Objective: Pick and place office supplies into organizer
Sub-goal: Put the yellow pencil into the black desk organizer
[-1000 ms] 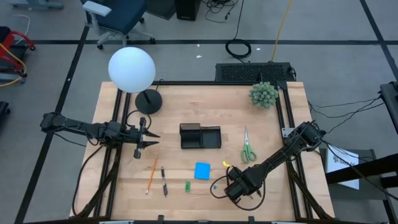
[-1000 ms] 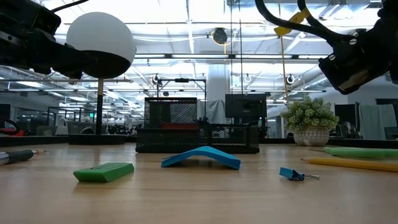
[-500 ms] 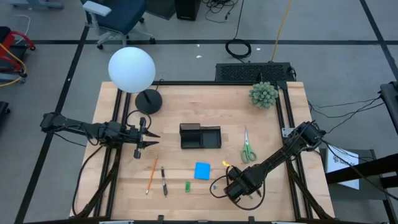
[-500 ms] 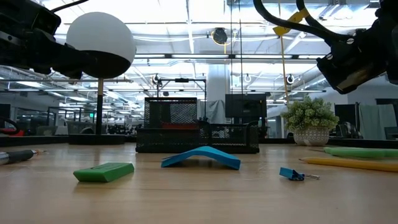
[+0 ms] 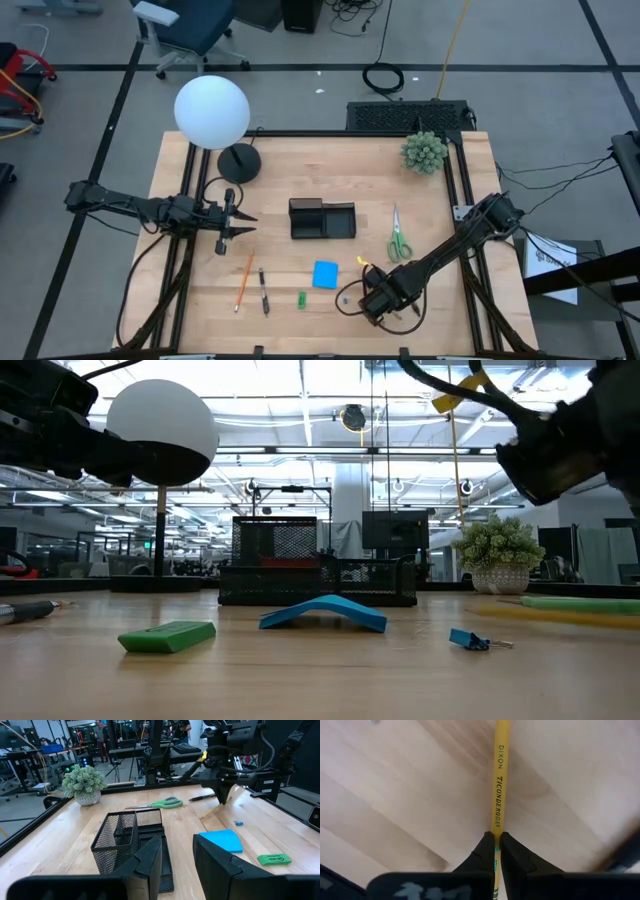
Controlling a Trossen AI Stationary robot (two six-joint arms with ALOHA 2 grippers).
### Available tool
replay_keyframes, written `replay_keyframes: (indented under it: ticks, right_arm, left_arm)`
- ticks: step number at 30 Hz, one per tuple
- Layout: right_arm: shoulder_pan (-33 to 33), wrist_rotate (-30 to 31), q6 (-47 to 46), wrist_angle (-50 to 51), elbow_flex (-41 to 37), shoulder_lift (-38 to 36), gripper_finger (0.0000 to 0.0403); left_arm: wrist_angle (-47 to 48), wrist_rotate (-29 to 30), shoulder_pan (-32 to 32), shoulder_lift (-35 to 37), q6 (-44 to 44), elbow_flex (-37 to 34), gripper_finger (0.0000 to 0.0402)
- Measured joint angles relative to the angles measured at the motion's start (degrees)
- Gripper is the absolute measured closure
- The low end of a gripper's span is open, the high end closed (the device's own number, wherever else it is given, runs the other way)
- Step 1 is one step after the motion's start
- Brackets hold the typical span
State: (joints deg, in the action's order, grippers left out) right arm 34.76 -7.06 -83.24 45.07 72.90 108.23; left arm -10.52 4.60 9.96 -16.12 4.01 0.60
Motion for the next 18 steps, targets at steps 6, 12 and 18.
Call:
replay_keyframes:
  ticks: [6, 12, 18]
  right_arm:
    - [-0.33, 0.82, -0.04, 0.61, 0.02, -1.65, 0.0402]
    - [-0.37, 1.86, -0.04, 0.83, 0.04, -4.08, 0.0402]
    - [-0.72, 4.93, -0.03, 0.76, 0.07, -7.72, 0.0403]
  left_arm:
    - [-0.01, 0.02, 0.00, 0.00, 0.00, 0.01, 0.0286]
    - [-0.02, 0.02, 0.00, 0.02, 0.00, 0.00, 0.0286]
    - [-0.02, 0.02, 0.00, 0.01, 0.00, 0.01, 0.0286]
